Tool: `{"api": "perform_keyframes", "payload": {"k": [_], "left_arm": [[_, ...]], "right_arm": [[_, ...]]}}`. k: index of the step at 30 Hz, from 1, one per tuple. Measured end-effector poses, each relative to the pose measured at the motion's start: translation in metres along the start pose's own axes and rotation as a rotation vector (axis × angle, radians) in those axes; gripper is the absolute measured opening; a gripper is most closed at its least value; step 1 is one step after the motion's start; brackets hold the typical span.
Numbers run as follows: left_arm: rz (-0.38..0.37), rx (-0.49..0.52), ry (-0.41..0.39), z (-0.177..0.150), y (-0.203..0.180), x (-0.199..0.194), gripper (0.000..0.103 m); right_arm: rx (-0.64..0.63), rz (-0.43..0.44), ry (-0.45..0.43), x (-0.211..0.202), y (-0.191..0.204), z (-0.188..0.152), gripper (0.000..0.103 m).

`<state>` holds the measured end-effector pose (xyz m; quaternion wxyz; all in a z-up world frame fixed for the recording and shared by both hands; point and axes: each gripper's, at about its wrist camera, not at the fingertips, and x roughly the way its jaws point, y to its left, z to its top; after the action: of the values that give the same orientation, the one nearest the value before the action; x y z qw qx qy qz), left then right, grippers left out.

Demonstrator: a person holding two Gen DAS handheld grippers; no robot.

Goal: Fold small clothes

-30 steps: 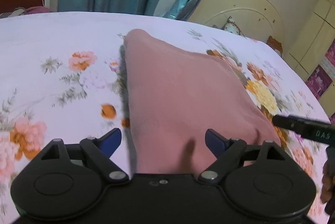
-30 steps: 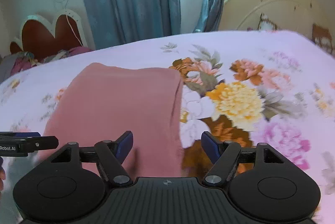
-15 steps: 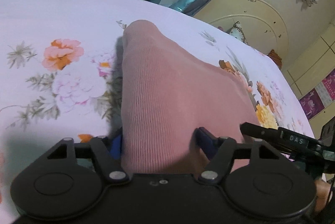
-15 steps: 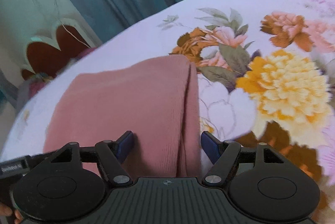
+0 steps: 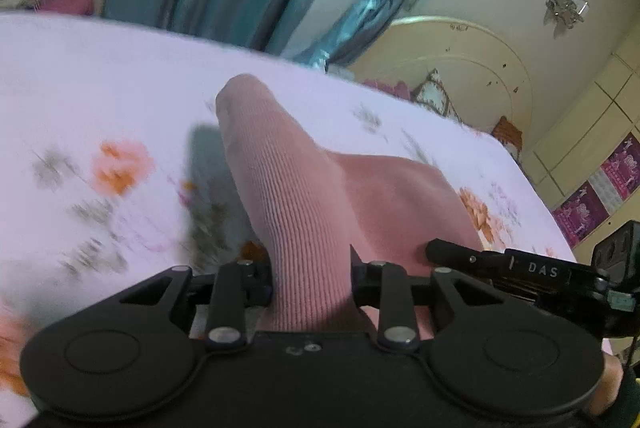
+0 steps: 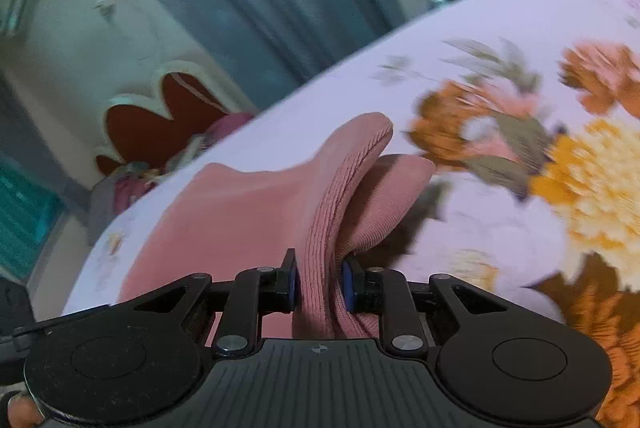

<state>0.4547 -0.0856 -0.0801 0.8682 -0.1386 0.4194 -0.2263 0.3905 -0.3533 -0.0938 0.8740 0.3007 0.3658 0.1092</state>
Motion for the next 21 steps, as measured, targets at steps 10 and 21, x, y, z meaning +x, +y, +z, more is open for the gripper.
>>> {"api": "perform_keyframes", "payload": {"k": [10, 21], "left_arm": [[0.104, 0.003, -0.092, 0.022, 0.101, -0.110, 0.029], [0.159, -0.006, -0.109, 0.032, 0.242, -0.185, 0.029]], "right_arm": [[-0.054, 0.138, 0.029, 0.054, 0.136, -0.035, 0.021], [-0.047, 0.140, 0.068, 0.162, 0.272, -0.097, 0.021]]}}
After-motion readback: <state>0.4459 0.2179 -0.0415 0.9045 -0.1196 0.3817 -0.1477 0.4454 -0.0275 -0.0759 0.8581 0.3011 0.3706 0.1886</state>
